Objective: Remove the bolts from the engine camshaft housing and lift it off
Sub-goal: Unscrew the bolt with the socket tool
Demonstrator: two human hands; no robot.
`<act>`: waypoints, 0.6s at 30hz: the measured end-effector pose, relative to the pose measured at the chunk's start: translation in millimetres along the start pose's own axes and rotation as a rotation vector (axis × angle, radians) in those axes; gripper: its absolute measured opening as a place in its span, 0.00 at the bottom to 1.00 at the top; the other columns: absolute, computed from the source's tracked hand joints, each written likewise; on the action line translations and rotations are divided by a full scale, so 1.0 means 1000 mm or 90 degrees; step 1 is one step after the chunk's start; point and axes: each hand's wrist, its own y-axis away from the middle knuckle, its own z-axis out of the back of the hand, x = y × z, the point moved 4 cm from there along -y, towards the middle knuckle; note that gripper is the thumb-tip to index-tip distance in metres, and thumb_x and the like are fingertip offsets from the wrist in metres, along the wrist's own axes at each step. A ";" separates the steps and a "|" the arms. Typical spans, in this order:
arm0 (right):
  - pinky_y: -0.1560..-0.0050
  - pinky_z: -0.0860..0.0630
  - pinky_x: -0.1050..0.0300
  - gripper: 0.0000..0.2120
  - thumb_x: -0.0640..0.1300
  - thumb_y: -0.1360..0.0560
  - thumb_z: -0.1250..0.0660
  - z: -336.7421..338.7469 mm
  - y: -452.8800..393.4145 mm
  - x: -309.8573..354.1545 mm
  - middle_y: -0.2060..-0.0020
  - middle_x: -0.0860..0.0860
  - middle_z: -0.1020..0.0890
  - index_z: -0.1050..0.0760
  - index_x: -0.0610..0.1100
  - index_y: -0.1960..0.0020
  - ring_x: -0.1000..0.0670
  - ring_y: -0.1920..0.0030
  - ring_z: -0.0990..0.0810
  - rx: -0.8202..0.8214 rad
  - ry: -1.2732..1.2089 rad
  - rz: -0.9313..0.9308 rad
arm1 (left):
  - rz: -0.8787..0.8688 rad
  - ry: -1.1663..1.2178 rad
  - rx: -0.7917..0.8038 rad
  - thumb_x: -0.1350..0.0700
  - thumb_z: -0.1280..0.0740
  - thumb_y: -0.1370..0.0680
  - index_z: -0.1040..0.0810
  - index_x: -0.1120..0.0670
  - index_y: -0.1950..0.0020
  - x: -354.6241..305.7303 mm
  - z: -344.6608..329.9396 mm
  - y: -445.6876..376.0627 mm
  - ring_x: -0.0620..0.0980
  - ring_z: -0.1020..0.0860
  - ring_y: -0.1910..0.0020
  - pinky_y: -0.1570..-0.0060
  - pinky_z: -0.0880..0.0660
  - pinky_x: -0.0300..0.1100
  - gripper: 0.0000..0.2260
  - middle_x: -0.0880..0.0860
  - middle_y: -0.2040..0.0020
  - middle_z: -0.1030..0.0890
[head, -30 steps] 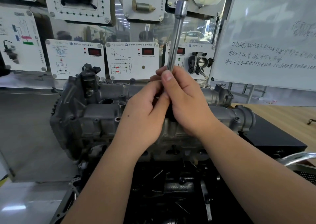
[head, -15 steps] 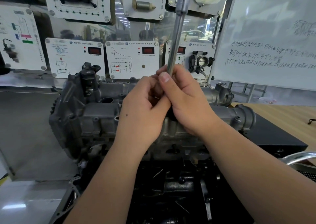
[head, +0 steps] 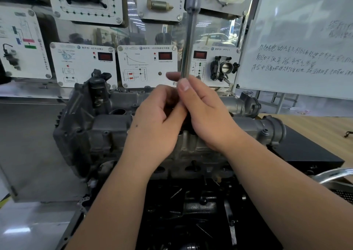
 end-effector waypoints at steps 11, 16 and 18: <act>0.39 0.21 0.45 0.12 0.51 0.18 0.42 0.003 -0.001 -0.002 0.52 0.53 0.15 0.20 0.50 0.46 0.50 0.46 0.17 -0.012 -0.006 -0.008 | -0.011 -0.019 0.072 0.47 0.42 0.18 0.20 0.46 0.46 -0.002 0.002 0.001 0.41 0.20 0.59 0.61 0.25 0.35 0.11 0.43 0.57 0.18; 0.36 0.23 0.48 0.19 0.53 0.18 0.45 0.000 0.001 0.000 0.49 0.53 0.15 0.20 0.45 0.39 0.52 0.42 0.18 0.002 0.005 -0.024 | -0.014 -0.027 0.011 0.51 0.35 0.17 0.21 0.46 0.47 -0.002 0.000 0.001 0.38 0.19 0.57 0.59 0.27 0.30 0.04 0.37 0.57 0.18; 0.43 0.22 0.56 0.15 0.53 0.18 0.43 0.000 0.001 0.002 0.54 0.58 0.16 0.21 0.49 0.41 0.57 0.49 0.18 -0.010 0.008 -0.007 | -0.007 -0.008 0.002 0.49 0.33 0.19 0.22 0.45 0.48 -0.002 -0.002 0.003 0.43 0.18 0.56 0.56 0.22 0.41 0.02 0.42 0.55 0.17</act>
